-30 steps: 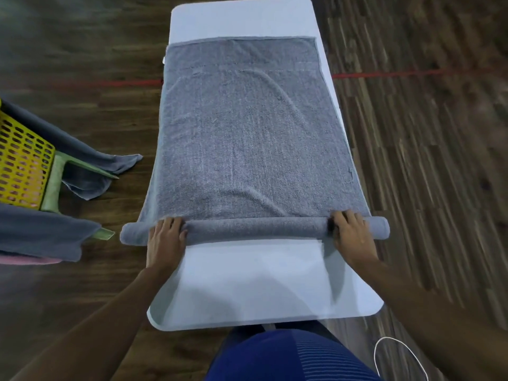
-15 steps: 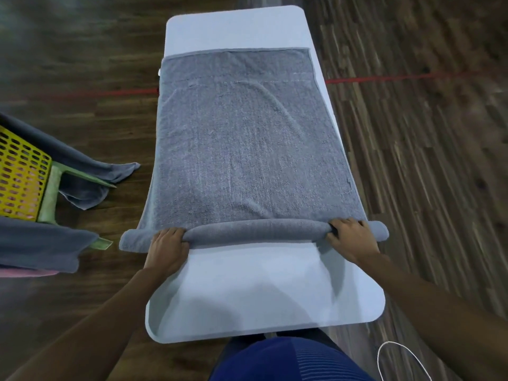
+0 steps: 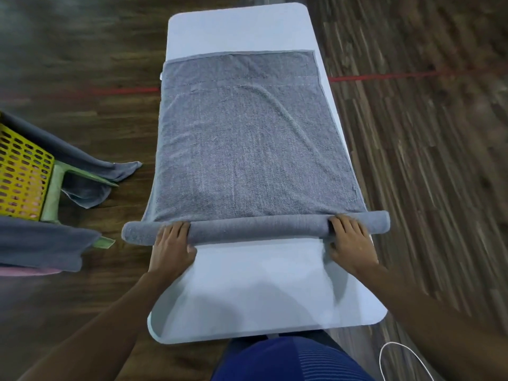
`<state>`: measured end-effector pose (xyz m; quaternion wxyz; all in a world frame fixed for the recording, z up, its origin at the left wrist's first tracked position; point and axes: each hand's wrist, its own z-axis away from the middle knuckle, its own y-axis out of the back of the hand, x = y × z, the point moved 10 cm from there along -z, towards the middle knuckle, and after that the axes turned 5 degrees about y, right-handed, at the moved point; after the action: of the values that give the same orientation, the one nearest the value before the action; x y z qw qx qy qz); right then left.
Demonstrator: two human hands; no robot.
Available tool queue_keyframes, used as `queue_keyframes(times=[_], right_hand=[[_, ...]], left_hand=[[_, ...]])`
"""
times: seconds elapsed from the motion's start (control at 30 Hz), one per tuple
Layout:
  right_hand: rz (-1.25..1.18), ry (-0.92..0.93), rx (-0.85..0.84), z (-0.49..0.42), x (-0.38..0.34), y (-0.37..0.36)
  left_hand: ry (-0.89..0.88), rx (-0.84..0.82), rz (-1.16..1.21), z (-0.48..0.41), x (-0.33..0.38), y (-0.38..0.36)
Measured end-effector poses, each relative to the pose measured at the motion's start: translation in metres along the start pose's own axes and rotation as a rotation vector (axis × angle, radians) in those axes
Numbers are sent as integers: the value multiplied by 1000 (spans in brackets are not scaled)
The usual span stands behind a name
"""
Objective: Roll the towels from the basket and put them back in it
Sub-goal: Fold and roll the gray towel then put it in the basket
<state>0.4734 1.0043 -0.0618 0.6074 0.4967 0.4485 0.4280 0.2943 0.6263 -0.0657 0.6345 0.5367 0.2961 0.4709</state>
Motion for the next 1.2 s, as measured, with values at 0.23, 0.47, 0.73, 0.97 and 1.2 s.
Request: queue_keyframes(times=[0.23,0.47,0.73,0.97,1.2], right_hand=[[61,-59,-63,-3,12,4],[45,-154,-40,-2,19,9],[26,-40,111,2,11,23],[17,9,-93,4,8,-1],[21,-40,-254,-15,13,2]], left_hand=[[-7,14,47,-2,9,6],[46,-81,18,-5,11,-2],[137,48,74,5,-3,2],[-24,90,-65,27,14,4],[-13,-2,-40,21,5,4]])
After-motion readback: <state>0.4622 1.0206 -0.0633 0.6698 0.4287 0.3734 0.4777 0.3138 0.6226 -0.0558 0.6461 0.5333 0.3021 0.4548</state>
